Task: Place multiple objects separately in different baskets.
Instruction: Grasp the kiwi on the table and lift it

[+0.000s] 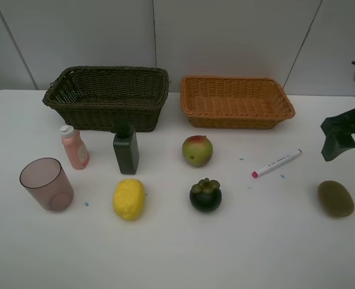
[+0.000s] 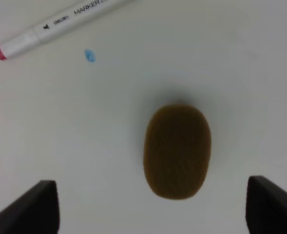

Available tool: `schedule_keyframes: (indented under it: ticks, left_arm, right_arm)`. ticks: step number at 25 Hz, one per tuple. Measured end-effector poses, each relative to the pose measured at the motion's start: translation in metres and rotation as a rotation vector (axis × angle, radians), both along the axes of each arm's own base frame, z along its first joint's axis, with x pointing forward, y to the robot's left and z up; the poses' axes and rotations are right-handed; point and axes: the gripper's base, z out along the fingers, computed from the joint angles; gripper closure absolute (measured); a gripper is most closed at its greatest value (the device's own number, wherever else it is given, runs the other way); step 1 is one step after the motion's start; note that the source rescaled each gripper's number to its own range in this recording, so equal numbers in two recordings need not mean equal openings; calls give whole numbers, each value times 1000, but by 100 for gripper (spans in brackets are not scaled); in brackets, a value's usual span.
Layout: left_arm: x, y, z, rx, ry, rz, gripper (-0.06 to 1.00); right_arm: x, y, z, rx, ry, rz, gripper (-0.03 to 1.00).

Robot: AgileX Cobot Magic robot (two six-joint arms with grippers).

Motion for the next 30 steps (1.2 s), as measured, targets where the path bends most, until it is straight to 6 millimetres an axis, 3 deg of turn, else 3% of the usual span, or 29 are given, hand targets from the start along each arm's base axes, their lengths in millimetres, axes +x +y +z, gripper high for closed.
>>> schedule_keyframes:
  ticks: [5, 14, 25, 30]
  left_arm:
    - [0, 0, 0, 0, 0, 0, -6]
    - [0, 0, 0, 0, 0, 0, -6]
    - [0, 0, 0, 0, 0, 0, -6]
    - [0, 0, 0, 0, 0, 0, -6]
  right_arm:
    - [-6, -12, -20, 0, 25, -32, 19]
    - [-15, -12, -52, 14, 60, -23, 19]
    - [-1, -17, -98, 30, 168, -42, 19]
    - [0, -28, -102, 29, 165, -75, 19]
